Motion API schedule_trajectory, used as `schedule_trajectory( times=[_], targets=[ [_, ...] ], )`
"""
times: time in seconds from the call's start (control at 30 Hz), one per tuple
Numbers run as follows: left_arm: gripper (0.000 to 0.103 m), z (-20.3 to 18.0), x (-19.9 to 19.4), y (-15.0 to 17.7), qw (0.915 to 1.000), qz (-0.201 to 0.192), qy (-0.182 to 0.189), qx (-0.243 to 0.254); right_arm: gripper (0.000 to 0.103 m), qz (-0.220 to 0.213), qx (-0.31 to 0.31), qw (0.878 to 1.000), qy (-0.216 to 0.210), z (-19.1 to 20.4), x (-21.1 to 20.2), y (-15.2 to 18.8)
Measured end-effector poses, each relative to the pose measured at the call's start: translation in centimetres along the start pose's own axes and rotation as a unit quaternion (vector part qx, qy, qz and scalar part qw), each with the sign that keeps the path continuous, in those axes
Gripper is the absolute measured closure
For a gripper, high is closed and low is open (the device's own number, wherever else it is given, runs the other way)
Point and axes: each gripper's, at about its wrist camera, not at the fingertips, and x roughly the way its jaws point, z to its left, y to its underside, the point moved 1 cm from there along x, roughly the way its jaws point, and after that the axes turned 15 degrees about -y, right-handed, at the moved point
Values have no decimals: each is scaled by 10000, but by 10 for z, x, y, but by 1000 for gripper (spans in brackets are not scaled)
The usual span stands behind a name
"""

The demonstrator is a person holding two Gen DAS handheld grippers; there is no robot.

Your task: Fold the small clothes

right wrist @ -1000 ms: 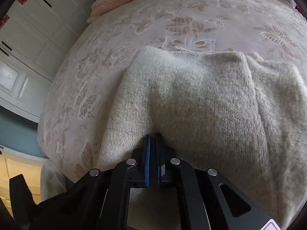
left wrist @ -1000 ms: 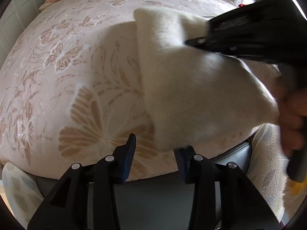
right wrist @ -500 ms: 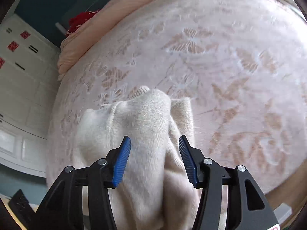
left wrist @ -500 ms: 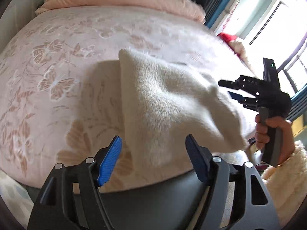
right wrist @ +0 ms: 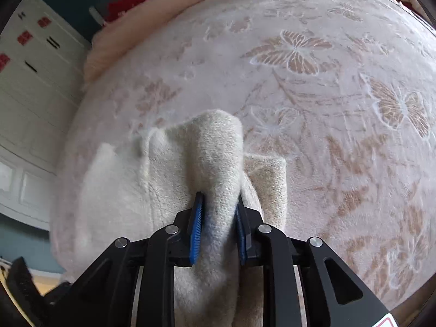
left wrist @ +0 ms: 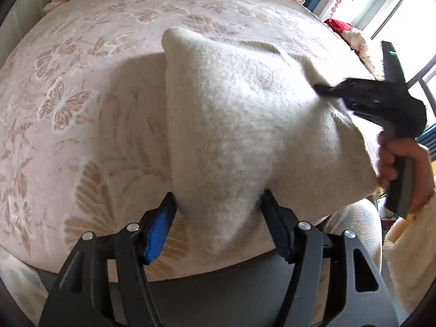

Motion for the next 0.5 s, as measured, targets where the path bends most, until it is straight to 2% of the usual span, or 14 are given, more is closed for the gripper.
schedule_trajectory(
  times=[0.07, 0.17, 0.2, 0.27, 0.33, 0.4, 0.47, 0.5],
  targets=[
    [40, 3, -3, 2, 10000, -46, 16, 33, 78, -354, -152, 9992, -60, 17, -38, 11],
    [39, 5, -7, 6, 10000, -65, 38, 47, 78, -279, -293, 9990, -178, 33, -69, 47],
    [39, 5, -9, 7, 9999, -62, 46, 68, 78, -128, -434, 9989, -73, 36, -68, 61],
    [39, 4, -10, 9, 9999, -94, 19, 103, 78, 433, -716, 9953, 482, 28, -50, 88],
    [39, 2, -10, 9, 9998, -119, 15, 138, 81, 821, -563, 9913, 857, 0, -28, 110],
    [39, 1, -10, 7, 9999, -91, 80, 119, 80, 617, -402, 9944, 756, -10, -30, 114],
    [37, 7, -21, 4, 9990, -149, 417, -106, 75, 496, -255, 9969, 553, -2, -42, 105],
    [32, 12, -28, 1, 9975, -230, 604, -270, 63, 403, -261, 9976, 500, 1, -48, 100]
  ],
)
